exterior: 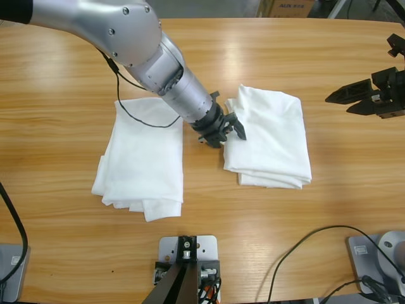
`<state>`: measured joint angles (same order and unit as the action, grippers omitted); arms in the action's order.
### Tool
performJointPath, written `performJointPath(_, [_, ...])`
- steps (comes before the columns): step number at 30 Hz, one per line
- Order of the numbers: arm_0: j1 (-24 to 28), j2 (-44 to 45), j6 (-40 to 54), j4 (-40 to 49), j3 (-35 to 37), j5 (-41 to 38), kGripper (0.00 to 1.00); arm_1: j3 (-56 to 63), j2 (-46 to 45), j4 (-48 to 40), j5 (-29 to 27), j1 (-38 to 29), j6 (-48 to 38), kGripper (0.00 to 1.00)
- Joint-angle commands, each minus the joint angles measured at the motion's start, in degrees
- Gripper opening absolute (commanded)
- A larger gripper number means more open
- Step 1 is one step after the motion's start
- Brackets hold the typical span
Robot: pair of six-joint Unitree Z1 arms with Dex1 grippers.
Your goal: Fold clothes
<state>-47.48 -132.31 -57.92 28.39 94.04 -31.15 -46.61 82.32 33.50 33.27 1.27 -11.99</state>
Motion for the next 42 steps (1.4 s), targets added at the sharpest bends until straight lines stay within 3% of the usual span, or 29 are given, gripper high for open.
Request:
performJointPath(1, [-0.4,-4.7,-2.9,2.1,0.3,2.6,0.075,1.7,-2.1,0.4,0.0,1.1,1.4,0.913])
performJointPath(13, [-1.7,-5.0,-2.6,3.4,2.1,5.3,0.049,1.9,-2.4,0.3,-0.2,1.1,1.6,0.913])
performJointPath(16, [-1.7,-4.4,-2.0,5.7,1.2,4.7,0.0,2.0,-2.6,0.4,-0.2,1.1,1.6,0.913])
performJointPath(23, [-1.7,-3.4,1.8,5.9,-1.1,4.4,0.0,2.5,-2.2,0.2,0.4,1.1,0.5,0.91])
performJointPath(29, [-1.5,-3.0,1.4,5.8,-1.9,4.4,0.0,3.1,11.6,-2.3,12.9,9.4,-1.8,0.912])
performJointPath(32, [-1.1,-2.5,1.4,5.6,-3.1,4.5,0.0,7.8,16.0,-9.7,16.3,9.8,-1.9,0.911])
performJointPath(36, [-1.0,-2.1,1.4,5.4,-3.8,4.6,0.0,14.1,20.8,-19.1,18.9,11.1,-2.5,0.918])
performJointPath(39, [-0.4,-1.7,1.7,5.2,-4.1,4.9,0.0,14.8,22.0,-20.4,18.8,11.3,-2.5,0.999])
performJointPath(42, [0.0,-1.7,1.7,4.9,-4.1,4.9,0.0,15.0,24.2,-20.2,19.9,11.3,-2.8,1.0])
